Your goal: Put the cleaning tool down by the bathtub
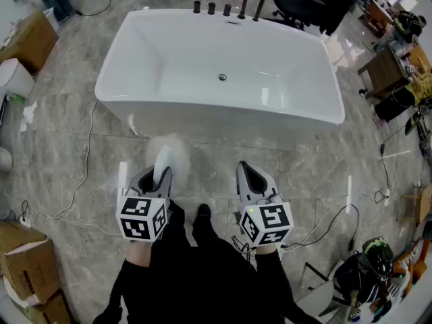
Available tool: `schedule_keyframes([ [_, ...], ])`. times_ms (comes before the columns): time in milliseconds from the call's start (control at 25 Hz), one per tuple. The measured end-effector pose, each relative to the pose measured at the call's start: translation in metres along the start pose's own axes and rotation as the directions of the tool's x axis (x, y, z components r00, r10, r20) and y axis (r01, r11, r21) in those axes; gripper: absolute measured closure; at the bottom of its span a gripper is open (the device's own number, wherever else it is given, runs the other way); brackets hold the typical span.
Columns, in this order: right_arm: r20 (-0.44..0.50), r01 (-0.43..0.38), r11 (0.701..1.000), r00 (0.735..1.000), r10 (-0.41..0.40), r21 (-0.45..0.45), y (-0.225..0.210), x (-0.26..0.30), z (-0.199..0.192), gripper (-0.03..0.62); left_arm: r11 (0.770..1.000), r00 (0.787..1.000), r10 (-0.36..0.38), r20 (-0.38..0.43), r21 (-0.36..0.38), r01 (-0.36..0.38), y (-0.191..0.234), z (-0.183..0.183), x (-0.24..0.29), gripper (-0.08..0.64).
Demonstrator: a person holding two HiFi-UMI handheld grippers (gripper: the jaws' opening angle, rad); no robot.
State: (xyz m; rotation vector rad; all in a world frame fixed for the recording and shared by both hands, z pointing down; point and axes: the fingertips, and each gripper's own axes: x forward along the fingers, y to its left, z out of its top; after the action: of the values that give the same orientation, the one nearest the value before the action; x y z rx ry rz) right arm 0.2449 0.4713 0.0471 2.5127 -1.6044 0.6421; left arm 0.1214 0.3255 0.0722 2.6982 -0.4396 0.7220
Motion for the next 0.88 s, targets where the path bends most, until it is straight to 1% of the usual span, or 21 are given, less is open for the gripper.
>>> schedule_keyframes([
  [280,0.003,-0.006,1.000,1.000,0.006,-0.006,0.000,-0.006,0.000,0.592,1.000,1.000,0.007,0.011,0.002,-0.007,-0.004,0.002,-0.005,0.465],
  [440,-0.006,-0.010,1.000,1.000,0.010,-0.011,0.000,-0.004,0.000,0.592,1.000,1.000,0.021,0.019,-0.008,-0.021,-0.001,0.003,-0.008,0.465],
  [560,-0.018,-0.028,0.999,0.999,0.028,-0.015,0.003,0.001,-0.003,0.592,0.999,0.999,0.036,0.022,-0.020,-0.035,0.003,0.000,-0.010,0.465],
  [720,-0.036,-0.071,0.997,0.997,0.070,-0.029,0.016,0.013,-0.003,0.592,0.997,0.997,0.069,0.031,-0.049,-0.067,0.018,-0.003,-0.017,0.465],
  [880,-0.049,-0.116,0.993,0.992,0.114,-0.036,0.038,0.034,0.002,0.592,0.990,0.993,0.118,0.030,-0.085,-0.115,0.048,-0.006,-0.028,0.465],
])
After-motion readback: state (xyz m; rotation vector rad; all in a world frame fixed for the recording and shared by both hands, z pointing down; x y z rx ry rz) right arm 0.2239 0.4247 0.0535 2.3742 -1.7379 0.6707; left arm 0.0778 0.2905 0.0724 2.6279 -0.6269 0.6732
